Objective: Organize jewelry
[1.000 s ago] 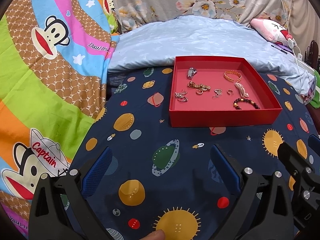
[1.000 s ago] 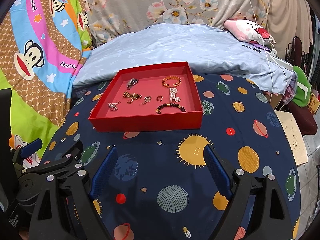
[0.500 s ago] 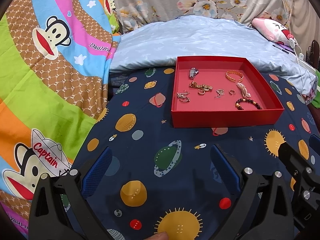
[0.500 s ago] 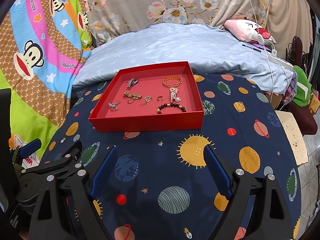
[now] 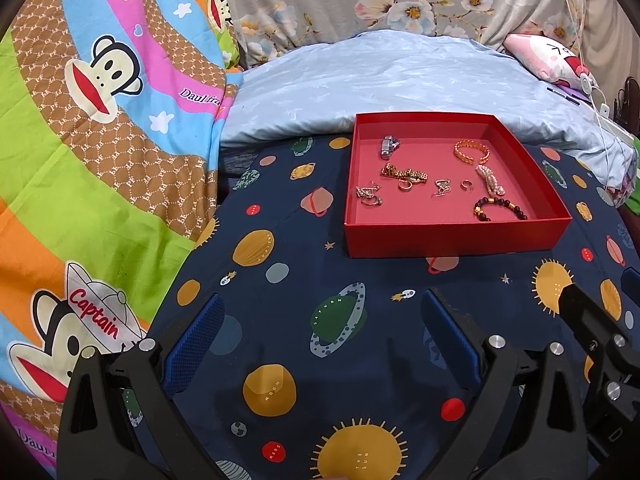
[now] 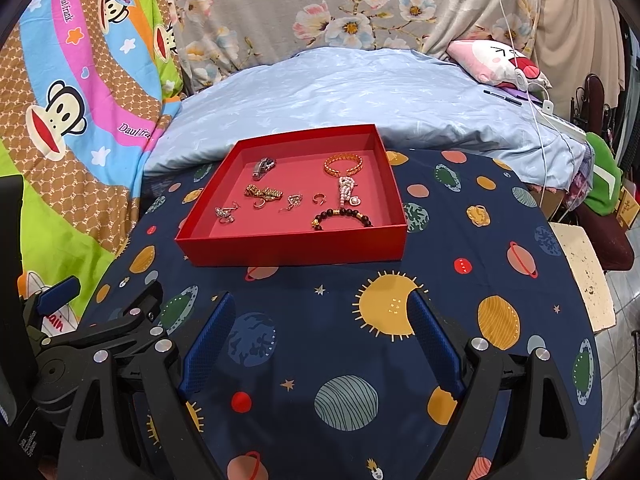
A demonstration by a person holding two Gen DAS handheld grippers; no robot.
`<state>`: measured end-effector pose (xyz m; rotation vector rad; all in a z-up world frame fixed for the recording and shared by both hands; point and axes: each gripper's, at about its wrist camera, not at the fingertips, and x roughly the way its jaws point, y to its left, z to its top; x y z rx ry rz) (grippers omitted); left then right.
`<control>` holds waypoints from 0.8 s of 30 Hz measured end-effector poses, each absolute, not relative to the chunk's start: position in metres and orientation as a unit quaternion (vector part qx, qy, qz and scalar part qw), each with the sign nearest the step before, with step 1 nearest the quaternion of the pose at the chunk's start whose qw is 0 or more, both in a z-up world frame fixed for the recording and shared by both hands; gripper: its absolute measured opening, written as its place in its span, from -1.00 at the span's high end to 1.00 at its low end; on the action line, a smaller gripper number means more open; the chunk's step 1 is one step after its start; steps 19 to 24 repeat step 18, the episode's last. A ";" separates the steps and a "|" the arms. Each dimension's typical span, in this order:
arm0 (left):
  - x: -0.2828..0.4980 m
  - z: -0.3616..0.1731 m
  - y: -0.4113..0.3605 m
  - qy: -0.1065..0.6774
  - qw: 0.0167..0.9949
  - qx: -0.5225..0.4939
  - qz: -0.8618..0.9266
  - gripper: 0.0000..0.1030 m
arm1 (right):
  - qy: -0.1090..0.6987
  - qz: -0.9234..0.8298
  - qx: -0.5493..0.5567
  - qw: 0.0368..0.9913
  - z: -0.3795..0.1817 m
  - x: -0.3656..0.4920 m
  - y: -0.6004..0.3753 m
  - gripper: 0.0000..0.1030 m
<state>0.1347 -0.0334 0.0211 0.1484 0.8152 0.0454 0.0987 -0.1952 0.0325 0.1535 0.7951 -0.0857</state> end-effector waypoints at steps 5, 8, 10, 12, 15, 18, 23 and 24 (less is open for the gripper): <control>0.136 0.019 -0.033 0.398 0.914 0.072 0.036 -0.88 | 0.387 -0.042 0.071 0.918 0.032 0.102 -0.193 -0.66; 0.135 0.019 -0.034 0.399 0.914 0.069 0.034 -0.88 | 0.387 -0.041 0.071 0.919 0.032 0.102 -0.193 -0.66; 0.135 0.019 -0.034 0.398 0.914 0.068 0.034 -0.88 | 0.385 -0.041 0.072 0.919 0.032 0.104 -0.194 -0.66; 0.136 0.019 -0.034 0.399 0.914 0.067 0.032 -0.88 | 0.384 -0.042 0.075 0.919 0.032 0.105 -0.196 -0.66; 0.136 0.021 -0.035 0.396 0.916 0.067 0.028 -0.88 | 0.382 -0.044 0.076 0.920 0.033 0.105 -0.197 -0.66; 0.136 0.022 -0.036 0.393 0.917 0.071 0.028 -0.88 | 0.382 -0.046 0.075 0.920 0.033 0.105 -0.197 -0.66; 0.136 0.022 -0.036 0.393 0.917 0.071 0.028 -0.88 | 0.382 -0.046 0.075 0.920 0.033 0.105 -0.197 -0.66; 0.136 0.022 -0.036 0.393 0.917 0.071 0.028 -0.88 | 0.382 -0.046 0.075 0.920 0.033 0.105 -0.197 -0.66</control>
